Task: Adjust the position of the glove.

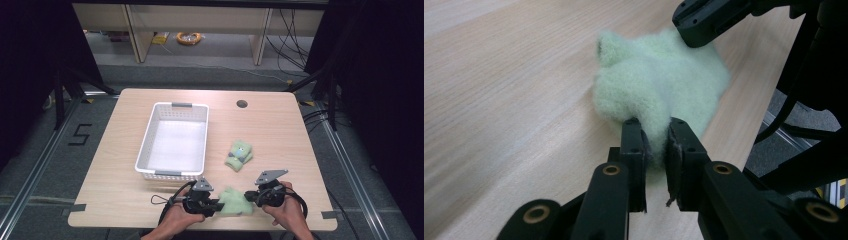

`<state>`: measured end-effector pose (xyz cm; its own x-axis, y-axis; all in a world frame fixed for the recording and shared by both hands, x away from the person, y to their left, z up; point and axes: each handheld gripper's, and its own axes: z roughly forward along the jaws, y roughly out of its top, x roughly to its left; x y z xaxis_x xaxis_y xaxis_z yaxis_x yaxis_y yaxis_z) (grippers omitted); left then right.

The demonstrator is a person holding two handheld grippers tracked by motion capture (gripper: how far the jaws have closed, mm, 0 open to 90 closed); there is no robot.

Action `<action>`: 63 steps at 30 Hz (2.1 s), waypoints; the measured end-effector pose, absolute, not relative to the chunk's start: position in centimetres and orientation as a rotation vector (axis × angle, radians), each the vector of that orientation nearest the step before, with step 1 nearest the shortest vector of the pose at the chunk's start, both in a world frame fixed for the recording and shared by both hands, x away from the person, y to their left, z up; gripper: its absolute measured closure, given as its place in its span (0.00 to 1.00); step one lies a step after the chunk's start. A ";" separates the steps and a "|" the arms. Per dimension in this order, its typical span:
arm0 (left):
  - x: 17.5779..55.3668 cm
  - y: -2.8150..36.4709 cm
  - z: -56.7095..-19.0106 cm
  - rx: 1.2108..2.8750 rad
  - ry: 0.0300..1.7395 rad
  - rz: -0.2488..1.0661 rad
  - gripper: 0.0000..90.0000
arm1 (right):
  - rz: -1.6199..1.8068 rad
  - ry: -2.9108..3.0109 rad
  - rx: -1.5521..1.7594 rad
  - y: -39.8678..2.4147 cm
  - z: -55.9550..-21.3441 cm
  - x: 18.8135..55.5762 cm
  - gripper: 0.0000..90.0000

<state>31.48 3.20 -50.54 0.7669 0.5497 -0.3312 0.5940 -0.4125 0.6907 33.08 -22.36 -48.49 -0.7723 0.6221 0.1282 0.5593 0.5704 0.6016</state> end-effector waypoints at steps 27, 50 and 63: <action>29.2 8.7 -47.9 2.042 0.906 0.059 0.41 | 1.005 2.532 1.014 -22.6 -45.9 35.7 0.59; 28.0 11.7 -49.1 2.010 0.962 0.071 0.28 | 0.924 2.539 1.026 -19.6 -46.7 45.3 0.55; 28.2 12.0 -49.5 2.029 0.966 0.070 0.28 | 0.880 2.563 1.091 -19.0 -48.6 47.0 0.55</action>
